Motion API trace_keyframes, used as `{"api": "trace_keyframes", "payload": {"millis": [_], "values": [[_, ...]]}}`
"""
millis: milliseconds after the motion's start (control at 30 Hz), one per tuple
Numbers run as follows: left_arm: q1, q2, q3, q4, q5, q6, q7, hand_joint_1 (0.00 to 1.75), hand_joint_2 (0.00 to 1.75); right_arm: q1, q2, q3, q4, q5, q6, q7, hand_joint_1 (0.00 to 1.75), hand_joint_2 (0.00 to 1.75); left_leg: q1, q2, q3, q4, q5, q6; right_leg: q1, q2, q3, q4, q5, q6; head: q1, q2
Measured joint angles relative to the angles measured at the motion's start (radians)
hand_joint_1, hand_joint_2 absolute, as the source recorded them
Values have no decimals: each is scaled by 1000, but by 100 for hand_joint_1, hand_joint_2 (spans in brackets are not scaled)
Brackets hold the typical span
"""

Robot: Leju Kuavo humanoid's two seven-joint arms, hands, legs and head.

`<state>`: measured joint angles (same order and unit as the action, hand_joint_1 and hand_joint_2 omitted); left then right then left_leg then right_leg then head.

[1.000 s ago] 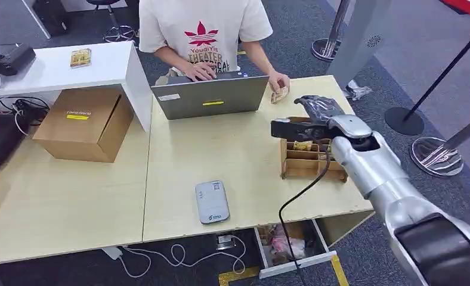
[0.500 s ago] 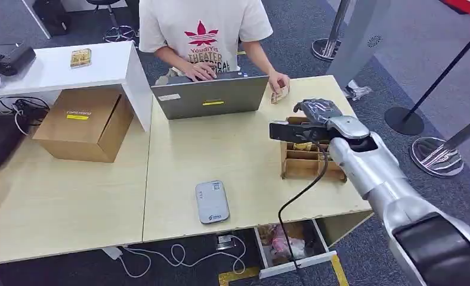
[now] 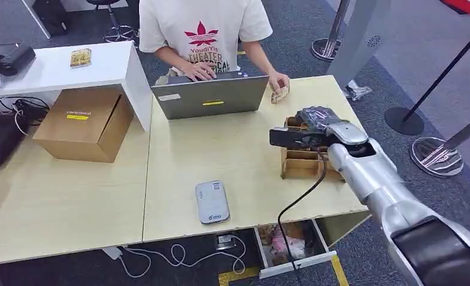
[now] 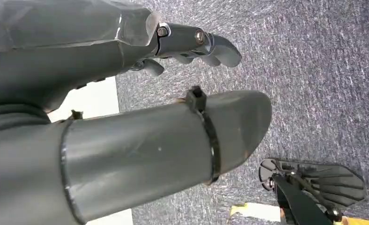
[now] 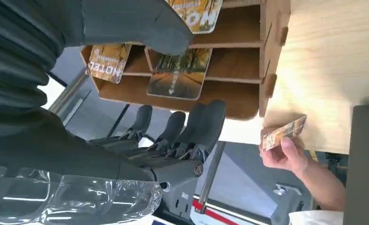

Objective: Pass the card to the sensor for recognition and then transmit it.

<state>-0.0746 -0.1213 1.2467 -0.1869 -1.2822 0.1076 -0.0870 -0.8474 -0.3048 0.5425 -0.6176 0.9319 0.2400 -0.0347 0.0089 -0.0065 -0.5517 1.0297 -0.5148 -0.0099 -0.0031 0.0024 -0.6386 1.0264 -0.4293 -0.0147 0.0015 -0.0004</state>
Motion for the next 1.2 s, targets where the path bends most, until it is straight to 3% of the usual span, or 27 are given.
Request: {"api": "trace_keyframes", "payload": {"millis": [900,1200], "values": [[1,0,0,0,-5,-1,0,0,0,73,-7,-31,-9,-5,-25,18,91,175,0,0,0,0,0,0,0,0,0,0,0,0,0,0],[1,0,0,0,-5,-1,0,0,0,76,-10,-31,-9,-5,-25,18,115,175,0,0,0,0,0,0,0,0,0,0,0,0,0,0]]}}
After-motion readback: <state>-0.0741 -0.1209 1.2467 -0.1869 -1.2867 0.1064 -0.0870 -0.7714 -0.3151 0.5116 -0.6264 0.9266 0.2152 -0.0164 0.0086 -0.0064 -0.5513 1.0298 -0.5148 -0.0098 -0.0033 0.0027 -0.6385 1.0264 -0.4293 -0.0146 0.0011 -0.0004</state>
